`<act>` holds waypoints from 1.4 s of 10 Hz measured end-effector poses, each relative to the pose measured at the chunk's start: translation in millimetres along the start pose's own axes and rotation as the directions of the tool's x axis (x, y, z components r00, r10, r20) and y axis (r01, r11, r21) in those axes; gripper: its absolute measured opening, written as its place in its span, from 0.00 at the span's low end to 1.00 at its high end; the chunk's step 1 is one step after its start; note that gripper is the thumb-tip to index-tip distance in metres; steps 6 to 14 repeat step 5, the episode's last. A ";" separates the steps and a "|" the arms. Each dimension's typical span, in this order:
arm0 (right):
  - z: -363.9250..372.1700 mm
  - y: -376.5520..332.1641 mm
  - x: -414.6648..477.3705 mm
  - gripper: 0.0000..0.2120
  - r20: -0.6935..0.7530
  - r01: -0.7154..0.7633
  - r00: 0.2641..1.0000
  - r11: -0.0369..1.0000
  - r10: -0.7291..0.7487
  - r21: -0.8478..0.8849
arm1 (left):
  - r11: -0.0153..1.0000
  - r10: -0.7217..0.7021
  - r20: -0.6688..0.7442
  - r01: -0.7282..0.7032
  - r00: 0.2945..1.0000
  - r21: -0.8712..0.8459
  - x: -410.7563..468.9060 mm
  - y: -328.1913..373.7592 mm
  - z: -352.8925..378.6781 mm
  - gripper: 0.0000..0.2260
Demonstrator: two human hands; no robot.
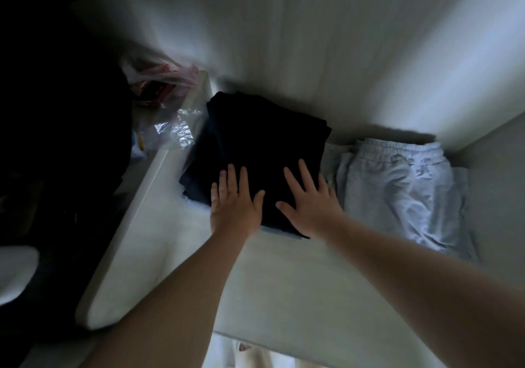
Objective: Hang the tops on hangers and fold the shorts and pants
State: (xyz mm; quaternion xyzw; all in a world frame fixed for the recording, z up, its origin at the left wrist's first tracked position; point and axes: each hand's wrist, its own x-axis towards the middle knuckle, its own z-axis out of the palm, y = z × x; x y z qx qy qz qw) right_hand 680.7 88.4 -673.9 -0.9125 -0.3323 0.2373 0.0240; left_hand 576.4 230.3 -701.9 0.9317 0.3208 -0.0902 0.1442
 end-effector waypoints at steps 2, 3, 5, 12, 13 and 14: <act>32.2 -9.1 -85.0 0.38 0.068 -0.035 0.997 0.999 0.035 -0.007 | 0.991 0.047 0.218 -0.018 0.975 -0.131 -96.1 -8.1 21.1 0.34; 35.7 -12.7 -112.3 0.36 0.069 -0.021 0.997 0.999 0.024 -0.040 | 0.992 0.056 0.278 -0.021 0.959 -0.126 -125.7 -22.5 25.2 0.32; 36.1 -17.2 -165.0 0.34 0.058 -0.038 0.997 0.996 0.043 -0.083 | 0.989 0.149 0.210 -0.144 0.966 -0.036 -172.5 -33.9 27.0 0.31; 36.1 -17.2 -165.0 0.34 0.058 -0.038 0.997 0.996 0.043 -0.083 | 0.989 0.149 0.210 -0.144 0.966 -0.036 -172.5 -33.9 27.0 0.31; 36.1 -17.2 -165.0 0.34 0.058 -0.038 0.997 0.996 0.043 -0.083 | 0.989 0.149 0.210 -0.144 0.966 -0.036 -172.5 -33.9 27.0 0.31; 36.1 -17.2 -165.0 0.34 0.058 -0.038 0.997 0.996 0.043 -0.083 | 0.989 0.149 0.210 -0.144 0.966 -0.036 -172.5 -33.9 27.0 0.31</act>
